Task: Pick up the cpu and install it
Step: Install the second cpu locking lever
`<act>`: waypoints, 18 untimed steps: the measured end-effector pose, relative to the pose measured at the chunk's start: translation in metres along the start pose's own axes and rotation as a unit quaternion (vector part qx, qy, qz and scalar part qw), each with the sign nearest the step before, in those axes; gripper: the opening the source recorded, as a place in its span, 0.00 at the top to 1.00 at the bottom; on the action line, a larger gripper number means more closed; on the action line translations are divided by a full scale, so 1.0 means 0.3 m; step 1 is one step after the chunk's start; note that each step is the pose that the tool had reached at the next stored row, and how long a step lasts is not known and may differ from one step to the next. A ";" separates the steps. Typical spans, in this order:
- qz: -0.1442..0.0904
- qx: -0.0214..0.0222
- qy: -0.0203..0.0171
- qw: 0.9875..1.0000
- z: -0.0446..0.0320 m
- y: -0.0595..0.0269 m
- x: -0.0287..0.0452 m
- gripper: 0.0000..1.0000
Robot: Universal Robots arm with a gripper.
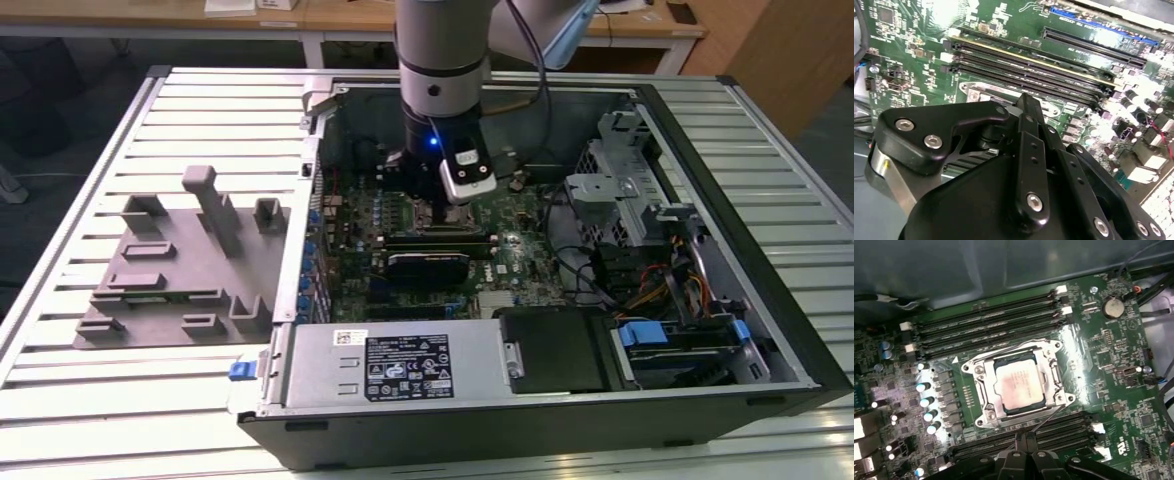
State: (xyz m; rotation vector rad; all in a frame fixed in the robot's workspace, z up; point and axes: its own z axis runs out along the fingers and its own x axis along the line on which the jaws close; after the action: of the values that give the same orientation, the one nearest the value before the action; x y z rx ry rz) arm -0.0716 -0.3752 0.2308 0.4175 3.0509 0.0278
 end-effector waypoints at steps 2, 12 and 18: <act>-0.002 -0.001 0.000 1.000 0.001 -0.006 0.010 0.89; -0.006 -0.012 0.003 1.000 0.011 -0.051 0.028 0.89; -0.006 -0.013 0.004 1.000 0.013 -0.053 0.028 0.89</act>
State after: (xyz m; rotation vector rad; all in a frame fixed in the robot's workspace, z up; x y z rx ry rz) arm -0.0836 -0.3883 0.2261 0.3985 3.0566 0.0696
